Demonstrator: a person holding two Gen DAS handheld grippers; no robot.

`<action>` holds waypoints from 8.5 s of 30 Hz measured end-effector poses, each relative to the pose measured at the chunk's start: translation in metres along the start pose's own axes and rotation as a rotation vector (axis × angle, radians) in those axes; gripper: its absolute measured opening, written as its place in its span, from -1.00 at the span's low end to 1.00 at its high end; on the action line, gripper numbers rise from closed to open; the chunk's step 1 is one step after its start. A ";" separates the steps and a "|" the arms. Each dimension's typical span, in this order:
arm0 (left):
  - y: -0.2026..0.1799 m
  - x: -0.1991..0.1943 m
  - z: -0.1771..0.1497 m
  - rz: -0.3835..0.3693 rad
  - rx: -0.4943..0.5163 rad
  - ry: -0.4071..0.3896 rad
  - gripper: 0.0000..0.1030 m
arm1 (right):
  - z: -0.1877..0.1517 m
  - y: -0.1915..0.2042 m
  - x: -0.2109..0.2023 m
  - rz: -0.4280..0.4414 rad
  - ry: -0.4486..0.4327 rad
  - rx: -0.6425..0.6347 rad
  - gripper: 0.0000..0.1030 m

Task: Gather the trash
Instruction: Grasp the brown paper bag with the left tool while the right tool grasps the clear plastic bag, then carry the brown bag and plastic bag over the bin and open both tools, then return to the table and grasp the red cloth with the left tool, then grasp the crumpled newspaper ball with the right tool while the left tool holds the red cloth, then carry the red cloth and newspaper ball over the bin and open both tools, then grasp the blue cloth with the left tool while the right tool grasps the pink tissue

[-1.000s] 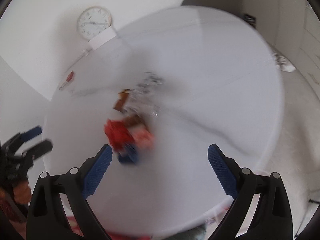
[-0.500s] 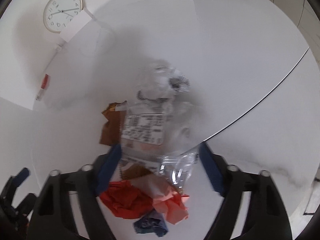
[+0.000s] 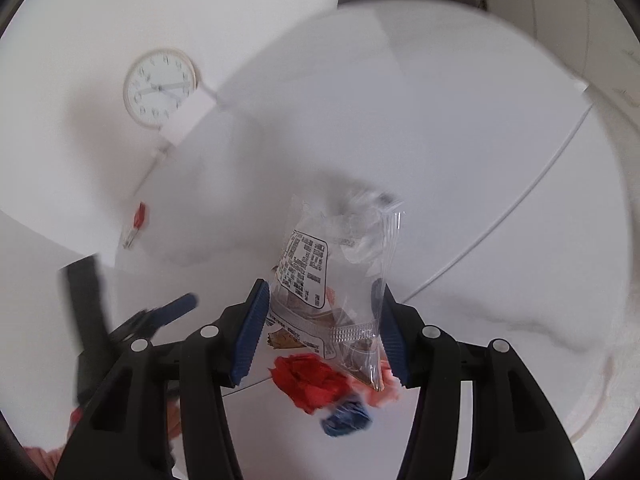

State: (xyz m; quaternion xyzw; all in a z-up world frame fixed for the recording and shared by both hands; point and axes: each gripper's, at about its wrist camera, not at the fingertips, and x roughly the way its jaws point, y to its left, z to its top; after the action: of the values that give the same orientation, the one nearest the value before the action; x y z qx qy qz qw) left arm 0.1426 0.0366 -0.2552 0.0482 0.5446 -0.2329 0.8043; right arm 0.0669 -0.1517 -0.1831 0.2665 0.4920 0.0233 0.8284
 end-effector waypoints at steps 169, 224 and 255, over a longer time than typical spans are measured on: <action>-0.044 -0.087 -0.083 0.112 -0.169 -0.054 -0.42 | 0.039 -0.013 0.056 -0.203 0.049 -0.332 -0.22; -0.379 -0.055 -0.122 -0.200 0.461 0.080 -0.40 | -0.193 -0.311 -0.165 -0.477 0.025 0.185 0.96; -0.396 -0.054 -0.126 -0.217 0.440 0.097 0.84 | -0.186 -0.323 -0.188 -0.473 0.008 0.182 0.96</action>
State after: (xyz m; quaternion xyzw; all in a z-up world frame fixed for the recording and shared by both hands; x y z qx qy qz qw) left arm -0.1499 -0.2557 -0.1878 0.1744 0.5209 -0.4283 0.7175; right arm -0.2564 -0.4070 -0.2516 0.2173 0.5441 -0.2144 0.7816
